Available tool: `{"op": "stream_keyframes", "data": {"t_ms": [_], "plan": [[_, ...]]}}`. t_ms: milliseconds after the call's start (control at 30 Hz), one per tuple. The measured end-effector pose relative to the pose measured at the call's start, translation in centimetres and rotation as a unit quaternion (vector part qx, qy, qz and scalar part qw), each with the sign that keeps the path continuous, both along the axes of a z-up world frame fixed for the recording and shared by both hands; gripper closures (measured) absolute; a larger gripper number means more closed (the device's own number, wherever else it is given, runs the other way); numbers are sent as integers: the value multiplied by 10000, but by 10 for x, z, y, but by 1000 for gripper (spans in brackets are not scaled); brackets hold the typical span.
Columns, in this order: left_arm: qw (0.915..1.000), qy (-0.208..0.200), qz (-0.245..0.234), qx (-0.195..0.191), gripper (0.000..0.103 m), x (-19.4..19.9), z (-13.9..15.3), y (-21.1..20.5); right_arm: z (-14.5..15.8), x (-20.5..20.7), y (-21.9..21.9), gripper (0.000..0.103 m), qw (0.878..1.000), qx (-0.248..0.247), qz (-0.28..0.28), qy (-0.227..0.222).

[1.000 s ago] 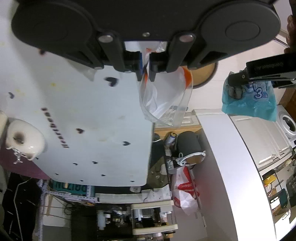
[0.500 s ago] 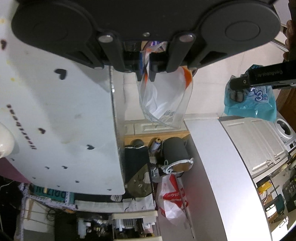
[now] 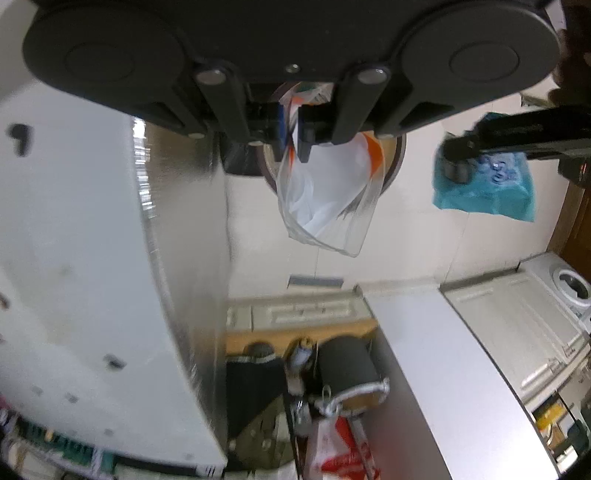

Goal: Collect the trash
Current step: 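Carry the teal bag with left tool while right tool carries clear bag over wastebasket, then open left tool over wastebasket while right tool opens, dropping the clear bag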

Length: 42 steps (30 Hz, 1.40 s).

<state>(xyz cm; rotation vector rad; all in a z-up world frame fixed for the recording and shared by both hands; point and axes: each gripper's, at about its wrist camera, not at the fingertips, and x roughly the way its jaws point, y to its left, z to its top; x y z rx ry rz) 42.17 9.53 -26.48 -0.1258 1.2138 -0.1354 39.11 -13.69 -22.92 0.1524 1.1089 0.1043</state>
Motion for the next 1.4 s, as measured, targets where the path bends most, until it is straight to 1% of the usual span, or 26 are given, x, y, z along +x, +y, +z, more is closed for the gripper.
{"op": "stream_keyframes", "data": {"t_ms": [133, 267, 400, 500, 600, 633, 667, 700, 733, 800, 1033, 1200, 1333, 1400], "plan": [[9985, 546, 30, -93, 48, 17, -45, -1, -31, 17, 9, 97, 9995, 42, 100, 302], [9939, 1057, 180, -256, 48, 26, -86, -1, -62, 29, 15, 97, 9980, 59, 134, 608], [9853, 1575, 521, -416, 48, 31, -121, 2, -86, 39, 17, 97, 9965, 52, 107, 827], [9756, 1906, 883, -632, 48, 32, -144, 7, -98, 43, 17, 97, 9958, 58, 94, 914], [9675, 2086, 1171, -820, 45, 29, -159, 12, -107, 47, 15, 97, 9952, 85, 38, 978], [9662, 2120, 1215, -825, 42, 28, -162, 13, -110, 48, 14, 97, 9949, 94, 15, 1003], [9658, 2144, 1218, -806, 41, 28, -163, 13, -112, 49, 13, 97, 9947, 103, -2, 1023], [9662, 2148, 1191, -785, 38, 28, -165, 13, -114, 51, 12, 97, 9945, 113, -11, 1042], [9669, 2149, 1155, -753, 30, 30, -166, 12, -117, 53, 12, 97, 9942, 123, -12, 1064], [9690, 2140, 1070, -623, 20, 31, -166, 10, -122, 55, 14, 97, 9939, 131, -8, 1099], [9777, 1998, 614, -192, 17, 29, -166, 6, -135, 59, 15, 97, 9919, 247, 18, 1242], [9823, 1827, 415, -39, 14, 22, -157, 10, -144, 65, 23, 97, 9899, 386, -3, 1367], [9851, 1686, 334, 22, 10, 17, -152, 14, -151, 73, 34, 96, 9874, 640, -69, 1449], [9860, 1633, 347, 44, 8, 16, -148, 18, -154, 79, 39, 96, 9839, 968, -143, 1496]]}}
